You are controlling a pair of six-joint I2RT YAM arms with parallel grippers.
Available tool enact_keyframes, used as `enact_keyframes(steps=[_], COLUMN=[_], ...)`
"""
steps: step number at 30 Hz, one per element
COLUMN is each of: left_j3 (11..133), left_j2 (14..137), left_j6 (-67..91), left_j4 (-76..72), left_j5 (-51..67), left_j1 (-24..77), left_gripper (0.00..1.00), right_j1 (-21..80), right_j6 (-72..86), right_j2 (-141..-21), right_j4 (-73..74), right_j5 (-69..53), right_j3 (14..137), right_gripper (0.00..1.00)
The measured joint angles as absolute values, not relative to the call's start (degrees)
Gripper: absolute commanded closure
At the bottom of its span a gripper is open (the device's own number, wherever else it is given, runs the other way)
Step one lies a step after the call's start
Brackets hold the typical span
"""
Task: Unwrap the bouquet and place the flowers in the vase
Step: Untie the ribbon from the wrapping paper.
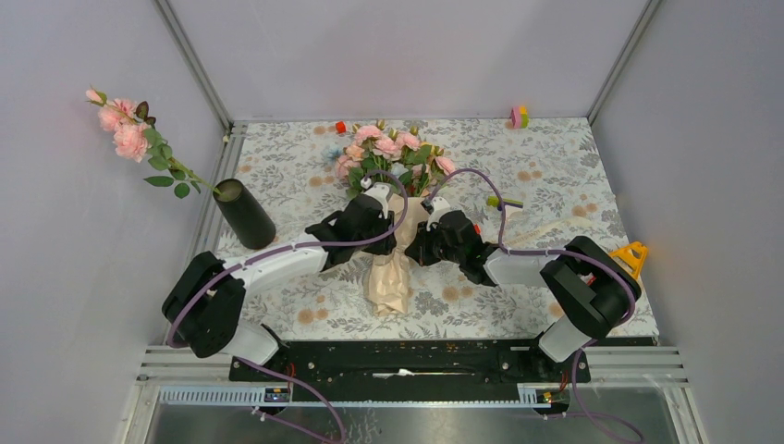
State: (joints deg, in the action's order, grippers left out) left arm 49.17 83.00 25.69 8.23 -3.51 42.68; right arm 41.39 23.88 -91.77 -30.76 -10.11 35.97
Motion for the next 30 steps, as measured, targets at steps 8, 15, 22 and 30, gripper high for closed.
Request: enact_keyframes(steps=[8, 15, 22, 30], left_j3=[49.2, 49.2, 49.2, 49.1], left_j2=[83.5, 83.5, 82.8, 80.2], left_j6=[26.7, 27.0, 27.5, 27.7], left_j4=[8.6, 8.9, 9.7, 10.9], left_j5=[-3.7, -4.7, -6.1, -7.7], left_j1=[43.0, 43.1, 43.2, 43.3], left_gripper=[0.79, 0.89, 1.0, 1.0], right_j1=[41.4, 41.4, 41.4, 41.4], right_j6=[23.9, 24.2, 24.9, 25.7], right_j2=[-91.8, -91.9, -91.9, -91.9], right_j4=[-30.8, -30.8, -30.8, -30.1], right_j5=[-10.1, -10.0, -8.5, -6.2], right_j3=[36.0, 35.9, 35.9, 35.9], right_gripper=[1.0, 1.0, 1.0, 1.0])
